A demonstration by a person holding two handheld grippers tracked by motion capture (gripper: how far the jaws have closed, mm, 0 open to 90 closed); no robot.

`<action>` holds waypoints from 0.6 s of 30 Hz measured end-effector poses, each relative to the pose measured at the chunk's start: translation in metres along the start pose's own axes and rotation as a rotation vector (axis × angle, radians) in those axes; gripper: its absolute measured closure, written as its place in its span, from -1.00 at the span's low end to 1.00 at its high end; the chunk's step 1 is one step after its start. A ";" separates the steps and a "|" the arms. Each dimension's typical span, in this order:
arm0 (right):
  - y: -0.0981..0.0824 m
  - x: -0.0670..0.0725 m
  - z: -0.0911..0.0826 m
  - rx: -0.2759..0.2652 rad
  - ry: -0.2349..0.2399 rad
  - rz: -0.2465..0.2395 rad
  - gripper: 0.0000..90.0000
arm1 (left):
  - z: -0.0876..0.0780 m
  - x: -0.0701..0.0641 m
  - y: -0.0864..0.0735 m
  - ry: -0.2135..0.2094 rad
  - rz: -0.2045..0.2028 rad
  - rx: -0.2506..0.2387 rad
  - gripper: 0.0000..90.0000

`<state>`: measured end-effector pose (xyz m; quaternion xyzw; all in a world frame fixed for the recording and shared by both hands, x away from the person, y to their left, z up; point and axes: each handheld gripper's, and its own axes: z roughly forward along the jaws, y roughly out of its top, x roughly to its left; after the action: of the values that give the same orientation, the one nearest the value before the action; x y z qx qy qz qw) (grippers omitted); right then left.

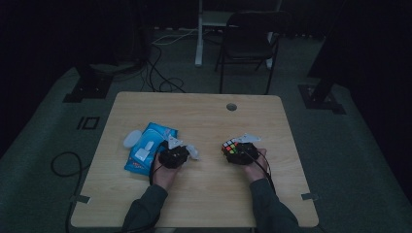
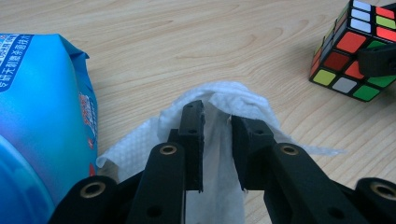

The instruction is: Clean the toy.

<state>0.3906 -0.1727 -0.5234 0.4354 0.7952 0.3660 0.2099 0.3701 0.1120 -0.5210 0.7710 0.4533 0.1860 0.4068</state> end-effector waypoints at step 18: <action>-0.001 -0.001 0.000 0.007 0.008 -0.013 -0.25 | -0.002 0.000 -0.004 -0.013 -0.025 0.001 0.33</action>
<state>0.3905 -0.1738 -0.5242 0.4297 0.8000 0.3637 0.2076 0.3667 0.1142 -0.5226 0.7668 0.4603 0.1757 0.4114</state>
